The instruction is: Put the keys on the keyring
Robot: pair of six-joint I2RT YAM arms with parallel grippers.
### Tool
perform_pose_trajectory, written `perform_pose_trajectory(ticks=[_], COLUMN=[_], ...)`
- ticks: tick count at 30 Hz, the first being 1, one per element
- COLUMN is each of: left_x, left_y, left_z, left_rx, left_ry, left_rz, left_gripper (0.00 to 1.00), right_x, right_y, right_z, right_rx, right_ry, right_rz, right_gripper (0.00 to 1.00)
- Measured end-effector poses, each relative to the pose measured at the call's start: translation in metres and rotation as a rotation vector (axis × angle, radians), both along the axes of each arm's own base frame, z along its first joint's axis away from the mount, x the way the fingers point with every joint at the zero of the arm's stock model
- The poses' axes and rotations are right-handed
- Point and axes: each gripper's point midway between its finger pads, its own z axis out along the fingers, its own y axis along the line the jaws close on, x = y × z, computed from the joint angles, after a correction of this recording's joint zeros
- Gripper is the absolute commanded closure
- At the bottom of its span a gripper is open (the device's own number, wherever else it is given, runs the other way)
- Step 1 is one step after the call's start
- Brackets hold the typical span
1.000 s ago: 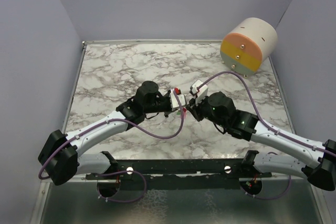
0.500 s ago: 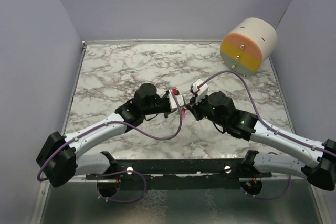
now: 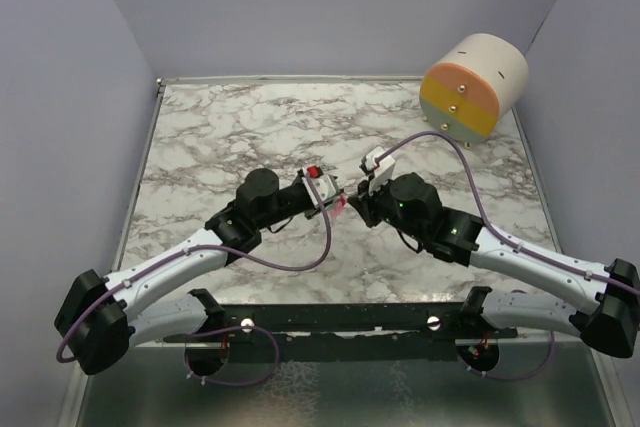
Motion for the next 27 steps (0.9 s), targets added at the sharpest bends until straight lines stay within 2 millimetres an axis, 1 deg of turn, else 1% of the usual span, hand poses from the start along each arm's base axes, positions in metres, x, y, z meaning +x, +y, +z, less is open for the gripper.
perform_pose_trajectory(ticks=[5,7,9,12,15,19,21,22,24,25,26,27], left_x=[0.001,0.0,0.0,0.0,-0.001,-0.001,-0.001,0.0,0.0,-0.001,-0.003,-0.004], left_y=[0.016,0.021,0.025,0.026,0.028,0.028,0.027,0.025,0.021,0.019,0.017,0.016], left_z=[0.034,0.044,0.048,0.044,0.03,0.008,0.002,0.002,0.006,0.009,0.013,0.016], left_rx=[-0.104,-0.139,-0.161,-0.179,-0.193,-0.199,-0.202,-0.205,-0.218,-0.227,-0.237,-0.249], left_ry=[-0.087,-0.111,-0.123,-0.116,-0.097,-0.075,-0.074,-0.079,-0.101,-0.113,-0.131,-0.149], left_rz=[0.072,0.091,0.106,0.117,0.127,0.131,0.13,0.128,0.118,0.112,0.104,0.1], left_gripper=[0.59,0.59,0.58,0.55,0.5,0.41,0.35,0.3,0.15,0.06,0.01,0.01], right_x=[0.002,0.004,0.006,0.007,0.006,0.006,0.006,0.006,0.006,0.006,0.006,0.006], right_y=[-0.001,-0.002,-0.004,-0.009,-0.015,-0.021,-0.022,-0.022,-0.023,-0.022,-0.022,-0.022], right_z=[-0.003,-0.004,-0.003,-0.001,0.005,0.026,0.038,0.043,0.047,0.048,0.047,0.047], right_rx=[-0.004,-0.003,0.001,0.014,0.042,0.111,0.142,0.156,0.166,0.167,0.167,0.166], right_ry=[-0.004,-0.013,-0.028,-0.062,-0.097,-0.154,-0.18,-0.191,-0.202,-0.205,-0.205,-0.205], right_rz=[-0.018,-0.027,-0.037,-0.052,-0.063,-0.076,-0.079,-0.08,-0.08,-0.08,-0.079,-0.079], right_gripper=[0.99,0.99,0.99,0.99,0.99,0.99,0.99,0.99,0.99,0.99,0.99,0.99])
